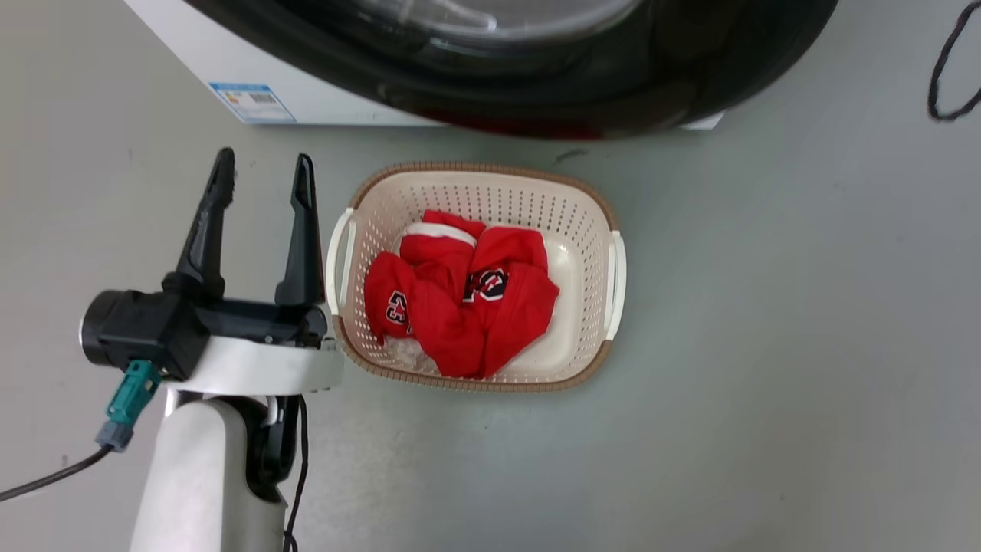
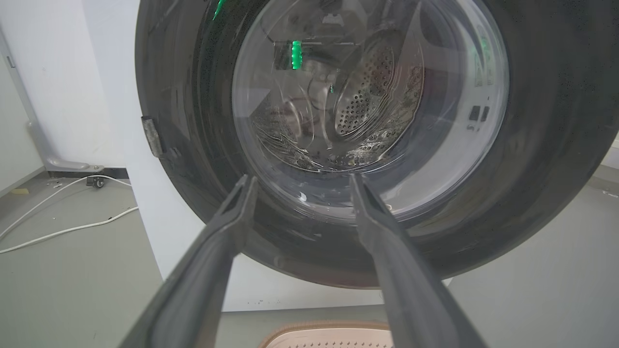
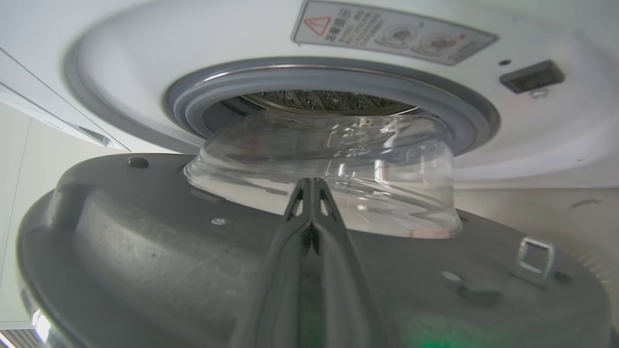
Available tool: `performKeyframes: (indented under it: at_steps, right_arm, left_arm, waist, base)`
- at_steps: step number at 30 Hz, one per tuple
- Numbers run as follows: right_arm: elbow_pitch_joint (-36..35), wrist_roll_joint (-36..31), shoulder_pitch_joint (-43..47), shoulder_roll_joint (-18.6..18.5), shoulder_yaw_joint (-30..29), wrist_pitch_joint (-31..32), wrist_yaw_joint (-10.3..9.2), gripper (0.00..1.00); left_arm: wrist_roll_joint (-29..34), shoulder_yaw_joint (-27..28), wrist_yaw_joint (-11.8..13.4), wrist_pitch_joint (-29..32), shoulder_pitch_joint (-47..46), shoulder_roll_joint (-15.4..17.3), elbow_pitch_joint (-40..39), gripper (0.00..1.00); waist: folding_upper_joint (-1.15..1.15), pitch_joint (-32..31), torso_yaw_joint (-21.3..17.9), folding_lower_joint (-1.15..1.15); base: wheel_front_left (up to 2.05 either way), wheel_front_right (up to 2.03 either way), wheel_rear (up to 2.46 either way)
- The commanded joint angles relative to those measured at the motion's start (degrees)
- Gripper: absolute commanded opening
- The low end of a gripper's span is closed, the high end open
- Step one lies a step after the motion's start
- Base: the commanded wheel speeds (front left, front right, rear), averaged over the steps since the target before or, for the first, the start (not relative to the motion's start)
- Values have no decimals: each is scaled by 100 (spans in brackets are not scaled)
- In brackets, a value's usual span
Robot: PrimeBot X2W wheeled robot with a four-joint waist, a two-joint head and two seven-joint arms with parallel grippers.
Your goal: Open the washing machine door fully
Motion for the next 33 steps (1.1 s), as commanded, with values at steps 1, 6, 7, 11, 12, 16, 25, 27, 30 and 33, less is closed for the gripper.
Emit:
performKeyframes:
  at_steps: [1,6,7,11,12,16,25,27,30,33]
  right_arm:
    - [-33,27,180,148,27,113,2,0]
    - [-363,117,853,229,96,585,2,0]
    - [-448,149,1019,247,116,681,1,0]
    - [-785,274,1593,330,201,1079,2,0]
    - [-880,306,1745,357,230,1179,2,0]
    - [-1291,509,2292,425,359,1579,2,0]
    - [-2287,1467,3495,446,1152,1988,1,0]
    - [-2483,1740,3724,443,1433,1934,1,0]
    - [-2775,2096,4017,444,1914,1767,1,0]
    - [-3060,2402,4241,442,2345,1492,1,0]
  left_arm:
    - [47,-9,-13,-13,109,-14,27,100]
    - [87,-37,-7,-13,370,-27,187,100]
    - [96,-52,-7,-13,439,-33,222,100]
    - [97,-84,-7,-13,699,-51,322,100]
    - [99,-93,-7,-13,759,-55,345,100]
    - [116,-127,-7,-13,978,-64,407,100]
    - [107,-240,-7,-13,1325,-85,500,100]
    - [102,-239,-7,-13,1399,-90,502,100]
    - [100,-237,-7,-13,1481,-98,502,100]
    - [94,-239,-7,-13,1548,-105,505,100]
  waist:
    - [0,-173,-27,0]
    - [0,-695,-60,0]
    - [0,-826,-63,0]
    - [0,-1245,-69,0]
    - [0,-1340,-68,0]
    - [0,-1689,-54,0]
    - [0,-2224,48,0]
    - [0,-2302,61,0]
    - [0,-2384,83,0]
    - [0,-2442,109,0]
  base:
    - [0,0,0]
    - [0,0,0]
    - [0,0,0]
    - [0,0,0]
    - [0,0,0]
    - [0,0,0]
    - [0,0,0]
    - [0,0,0]
    - [0,0,0]
    - [0,0,0]
